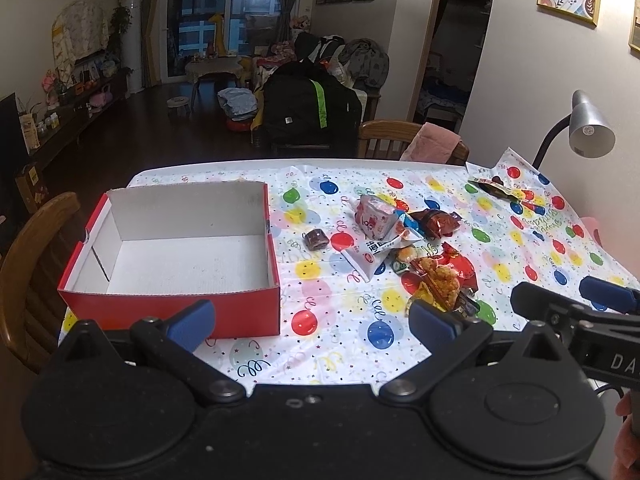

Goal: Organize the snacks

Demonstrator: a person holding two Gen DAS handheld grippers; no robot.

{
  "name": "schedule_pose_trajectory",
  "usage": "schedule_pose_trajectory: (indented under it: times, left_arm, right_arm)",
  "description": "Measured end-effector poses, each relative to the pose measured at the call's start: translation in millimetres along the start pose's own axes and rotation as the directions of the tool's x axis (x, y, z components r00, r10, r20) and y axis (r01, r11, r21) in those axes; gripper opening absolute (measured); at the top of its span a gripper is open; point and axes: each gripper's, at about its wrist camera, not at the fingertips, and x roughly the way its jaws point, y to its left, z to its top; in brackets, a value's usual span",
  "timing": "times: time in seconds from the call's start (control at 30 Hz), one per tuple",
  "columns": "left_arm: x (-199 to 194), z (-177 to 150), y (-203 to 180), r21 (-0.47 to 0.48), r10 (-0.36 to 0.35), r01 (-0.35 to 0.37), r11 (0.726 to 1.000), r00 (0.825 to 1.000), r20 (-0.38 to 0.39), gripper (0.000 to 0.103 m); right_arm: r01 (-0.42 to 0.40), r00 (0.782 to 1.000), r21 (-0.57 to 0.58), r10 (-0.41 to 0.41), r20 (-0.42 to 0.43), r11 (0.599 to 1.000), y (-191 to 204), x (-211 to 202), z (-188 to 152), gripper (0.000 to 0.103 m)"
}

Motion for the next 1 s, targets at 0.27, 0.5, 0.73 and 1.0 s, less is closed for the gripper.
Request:
schedule_pose_trajectory:
  times: [0.27,0.5,0.73,1.0]
  left_arm:
    - [1.7,0.9,-1.4,0.003,-0.007,0.007,1.000,1.000,-0.007,0.103]
    - [1.8,1.2,-1.7,0.003,-0.009,0.009,1.000,1.000,-0.008,0.103]
    - [1.8,1.3,-2.5,0.004,-0.008,0.008,1.000,1.000,-0.005,0.103]
    - [7.1,7.1,-13.6,0.012,-0.013,0.013,1.000,1.000,-0.005,0.103]
  right_arm:
    - [0.000,1.000,0.002,0.000,-0.001,1.000,0.0,-1.2,0.4,0.103]
    - [-0.001,1.000,0.002,0.001,-0.001,1.000,-0.3,-1.0,0.4,0.103]
    - [-0.002,1.000,0.003,0.002,-0.002,1.000,-2.4,0.5,0.8,0.103]
    - [-0.012,1.000,0.010,0.012,-0.005,1.000,-4.7,-0.9,1.6,0.103]
